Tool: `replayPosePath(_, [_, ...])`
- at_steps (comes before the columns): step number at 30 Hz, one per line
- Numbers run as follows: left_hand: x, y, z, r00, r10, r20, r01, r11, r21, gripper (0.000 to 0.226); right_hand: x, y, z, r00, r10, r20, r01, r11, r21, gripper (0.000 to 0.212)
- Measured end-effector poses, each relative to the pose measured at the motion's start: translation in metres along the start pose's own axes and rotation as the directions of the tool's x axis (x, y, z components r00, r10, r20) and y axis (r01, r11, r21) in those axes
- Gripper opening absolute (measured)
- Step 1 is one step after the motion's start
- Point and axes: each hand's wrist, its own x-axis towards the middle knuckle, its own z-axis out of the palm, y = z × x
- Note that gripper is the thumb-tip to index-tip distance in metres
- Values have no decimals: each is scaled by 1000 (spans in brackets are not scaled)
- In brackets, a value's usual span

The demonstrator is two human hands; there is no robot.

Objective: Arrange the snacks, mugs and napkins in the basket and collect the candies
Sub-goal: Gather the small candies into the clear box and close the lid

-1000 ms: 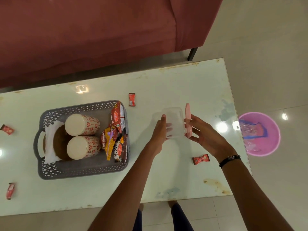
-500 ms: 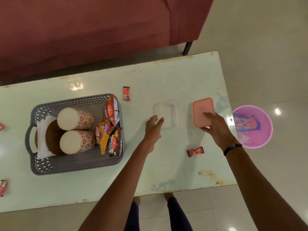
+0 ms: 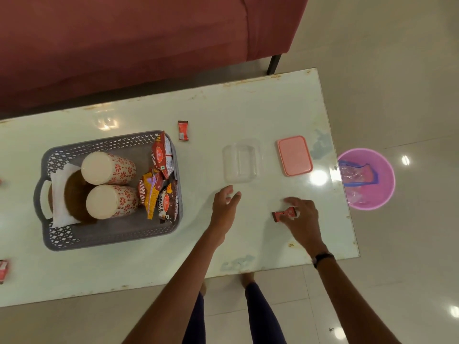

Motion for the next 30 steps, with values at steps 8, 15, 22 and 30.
replayPosePath(8, [-6, -12, -13, 995, 81, -62, -79, 996, 35, 29, 1, -26, 11, 990, -138, -13, 138, 990, -16, 14])
replayPosePath(15, [8, 22, -31, 892, 357, -278, -321, 932, 166, 24, 28, -112, 18, 907, -395, -144, 407, 911, 68, 15])
replayPosePath(22, [56, 59, -51, 759, 561, -332, -379, 794, 476, 28, 58, -115, 25, 910, -411, -51, 410, 912, -22, 30])
replayPosePath(30, [125, 75, -64, 831, 483, -275, -60, 570, 819, 55, 38, -111, 22, 848, -526, -61, 529, 846, 62, 29])
